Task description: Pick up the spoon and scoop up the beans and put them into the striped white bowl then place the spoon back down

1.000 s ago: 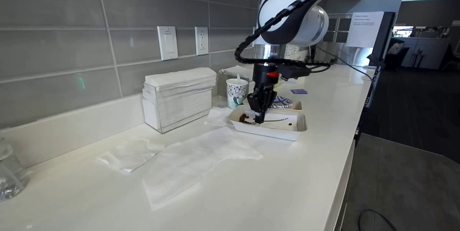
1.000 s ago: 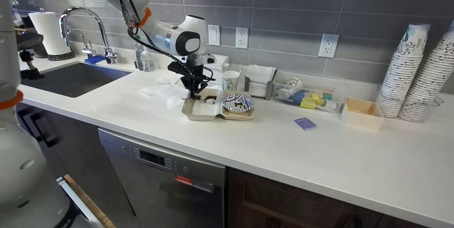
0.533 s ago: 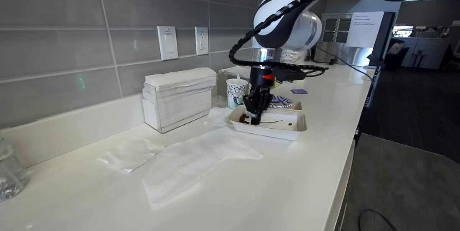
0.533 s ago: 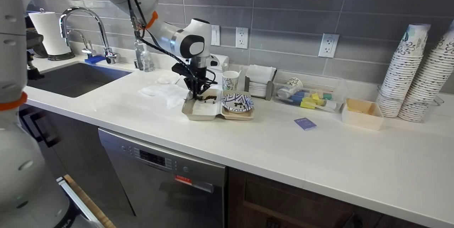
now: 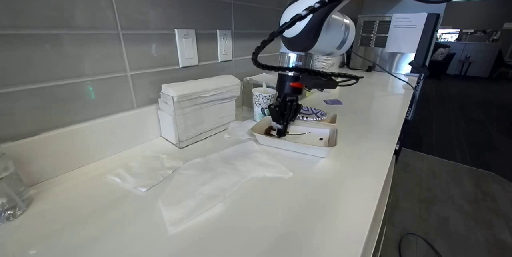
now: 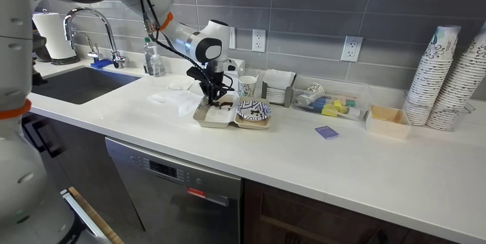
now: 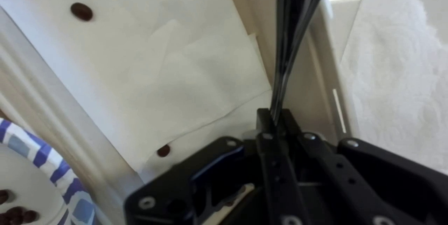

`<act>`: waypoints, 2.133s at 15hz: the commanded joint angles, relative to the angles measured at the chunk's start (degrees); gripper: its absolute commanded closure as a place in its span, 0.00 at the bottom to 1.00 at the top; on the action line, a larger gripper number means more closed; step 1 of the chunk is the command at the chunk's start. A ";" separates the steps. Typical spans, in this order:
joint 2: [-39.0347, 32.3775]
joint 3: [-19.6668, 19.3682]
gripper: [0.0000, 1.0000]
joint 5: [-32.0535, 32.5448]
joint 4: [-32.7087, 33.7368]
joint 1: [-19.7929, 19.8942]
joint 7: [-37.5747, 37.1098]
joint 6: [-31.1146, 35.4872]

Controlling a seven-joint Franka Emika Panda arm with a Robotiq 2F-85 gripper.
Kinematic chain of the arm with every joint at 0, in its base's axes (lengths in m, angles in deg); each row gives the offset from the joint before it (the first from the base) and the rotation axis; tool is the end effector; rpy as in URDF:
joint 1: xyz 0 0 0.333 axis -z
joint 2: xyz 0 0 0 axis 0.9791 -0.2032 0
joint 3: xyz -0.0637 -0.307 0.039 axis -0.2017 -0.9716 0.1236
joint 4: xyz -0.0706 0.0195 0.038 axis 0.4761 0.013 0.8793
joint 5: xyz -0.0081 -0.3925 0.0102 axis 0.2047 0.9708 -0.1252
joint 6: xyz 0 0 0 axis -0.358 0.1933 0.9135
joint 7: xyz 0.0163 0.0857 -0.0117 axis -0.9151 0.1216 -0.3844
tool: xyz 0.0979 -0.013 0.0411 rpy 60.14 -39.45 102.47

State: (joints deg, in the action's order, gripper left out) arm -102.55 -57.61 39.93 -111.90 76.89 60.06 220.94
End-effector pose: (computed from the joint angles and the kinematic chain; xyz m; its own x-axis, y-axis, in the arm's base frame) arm 0.6106 0.0674 0.3033 0.9925 0.1205 0.0198 0.1222 -0.9789 -0.1639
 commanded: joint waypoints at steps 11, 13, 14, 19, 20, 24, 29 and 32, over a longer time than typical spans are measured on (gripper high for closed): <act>-2.89 0.97 0.98 -4.70 4.12 2.99 2.58 -3.04; -2.50 1.26 0.98 -5.19 4.18 3.14 3.44 -4.31; -2.31 1.30 0.98 -5.19 4.10 3.07 3.53 -5.06; -2.55 1.41 0.98 -5.47 4.93 3.00 3.62 -8.38; -2.81 1.29 0.98 -5.45 5.18 3.01 3.52 -8.45; -3.87 0.99 0.98 -5.45 6.18 3.28 3.25 -8.45; -4.69 0.89 0.98 -5.64 7.29 3.84 3.16 -8.23; -5.21 0.83 0.98 -5.70 7.93 4.18 3.02 -8.25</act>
State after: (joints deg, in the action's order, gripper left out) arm -106.12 -56.78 35.66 -105.99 80.47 62.40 214.46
